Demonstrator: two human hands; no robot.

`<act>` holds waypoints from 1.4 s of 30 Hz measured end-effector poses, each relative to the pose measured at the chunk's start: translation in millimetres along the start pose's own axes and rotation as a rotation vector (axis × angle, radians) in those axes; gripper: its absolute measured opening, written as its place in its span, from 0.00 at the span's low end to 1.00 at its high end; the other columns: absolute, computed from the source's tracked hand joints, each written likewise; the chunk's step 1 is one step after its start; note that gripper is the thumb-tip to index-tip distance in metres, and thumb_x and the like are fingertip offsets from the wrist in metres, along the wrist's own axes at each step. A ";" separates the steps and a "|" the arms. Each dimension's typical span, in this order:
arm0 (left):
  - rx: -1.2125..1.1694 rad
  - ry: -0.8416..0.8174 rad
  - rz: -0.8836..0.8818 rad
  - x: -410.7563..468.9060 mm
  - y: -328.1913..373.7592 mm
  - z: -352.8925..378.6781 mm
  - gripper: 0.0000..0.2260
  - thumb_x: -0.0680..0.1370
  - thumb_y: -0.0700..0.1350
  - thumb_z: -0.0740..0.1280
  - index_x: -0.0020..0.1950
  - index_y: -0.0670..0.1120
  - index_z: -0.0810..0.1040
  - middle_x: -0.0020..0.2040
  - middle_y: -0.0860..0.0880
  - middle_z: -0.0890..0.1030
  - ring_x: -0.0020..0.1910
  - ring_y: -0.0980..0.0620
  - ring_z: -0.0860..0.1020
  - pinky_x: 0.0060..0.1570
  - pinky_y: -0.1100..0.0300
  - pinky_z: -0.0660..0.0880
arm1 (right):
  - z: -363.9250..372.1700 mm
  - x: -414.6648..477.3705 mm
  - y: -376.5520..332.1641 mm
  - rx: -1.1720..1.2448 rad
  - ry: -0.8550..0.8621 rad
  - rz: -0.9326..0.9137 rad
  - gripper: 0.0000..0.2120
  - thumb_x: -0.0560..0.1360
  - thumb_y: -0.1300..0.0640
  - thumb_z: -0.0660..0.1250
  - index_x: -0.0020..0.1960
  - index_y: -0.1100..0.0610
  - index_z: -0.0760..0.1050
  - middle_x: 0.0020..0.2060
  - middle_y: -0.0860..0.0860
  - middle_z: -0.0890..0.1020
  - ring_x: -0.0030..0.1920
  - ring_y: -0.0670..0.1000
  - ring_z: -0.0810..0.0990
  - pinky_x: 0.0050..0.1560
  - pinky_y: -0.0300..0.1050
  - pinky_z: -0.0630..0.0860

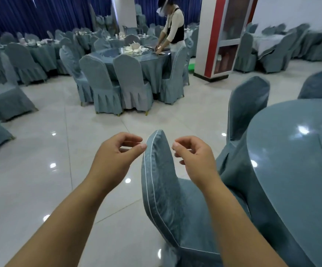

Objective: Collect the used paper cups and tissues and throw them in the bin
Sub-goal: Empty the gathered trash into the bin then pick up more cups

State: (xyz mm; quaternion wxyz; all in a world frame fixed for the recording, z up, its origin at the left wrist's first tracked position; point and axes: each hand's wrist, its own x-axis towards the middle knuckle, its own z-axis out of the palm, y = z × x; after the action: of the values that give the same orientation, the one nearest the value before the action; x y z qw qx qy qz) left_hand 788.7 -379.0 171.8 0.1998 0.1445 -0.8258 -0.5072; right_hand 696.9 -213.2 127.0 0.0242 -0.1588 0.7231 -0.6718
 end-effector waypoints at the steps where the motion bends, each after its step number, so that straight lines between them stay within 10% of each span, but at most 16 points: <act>1: -0.019 -0.015 0.004 15.1 -2.7 0.6 0.04 0.74 0.49 0.70 0.47 0.56 0.78 0.47 0.55 0.81 0.46 0.54 0.80 0.47 0.57 0.78 | 2.3 11.0 1.1 -0.017 0.016 0.004 0.01 0.75 0.53 0.69 0.45 0.48 0.78 0.42 0.45 0.82 0.46 0.50 0.81 0.45 0.45 0.79; 22: -0.100 -0.575 0.274 326.7 -66.0 -47.8 0.06 0.73 0.51 0.71 0.49 0.56 0.79 0.46 0.56 0.82 0.47 0.55 0.81 0.47 0.57 0.79 | 123.6 180.7 4.9 -0.128 0.605 0.073 0.01 0.75 0.56 0.69 0.47 0.51 0.78 0.42 0.50 0.83 0.44 0.49 0.81 0.41 0.41 0.78; 42: -0.197 -0.903 0.463 596.5 -8.5 148.0 0.05 0.73 0.51 0.71 0.48 0.55 0.79 0.45 0.56 0.82 0.44 0.57 0.81 0.47 0.56 0.79 | 23.6 420.8 32.4 -0.306 1.005 0.072 0.02 0.75 0.53 0.70 0.43 0.48 0.78 0.40 0.43 0.82 0.47 0.49 0.82 0.45 0.42 0.76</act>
State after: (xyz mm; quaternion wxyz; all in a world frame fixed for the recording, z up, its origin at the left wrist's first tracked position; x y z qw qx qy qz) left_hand 194.5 -530.6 213.6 -0.0566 -0.2949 -0.7884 -0.5370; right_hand 297.3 -344.8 168.0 -0.3258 0.2062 0.7403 -0.5507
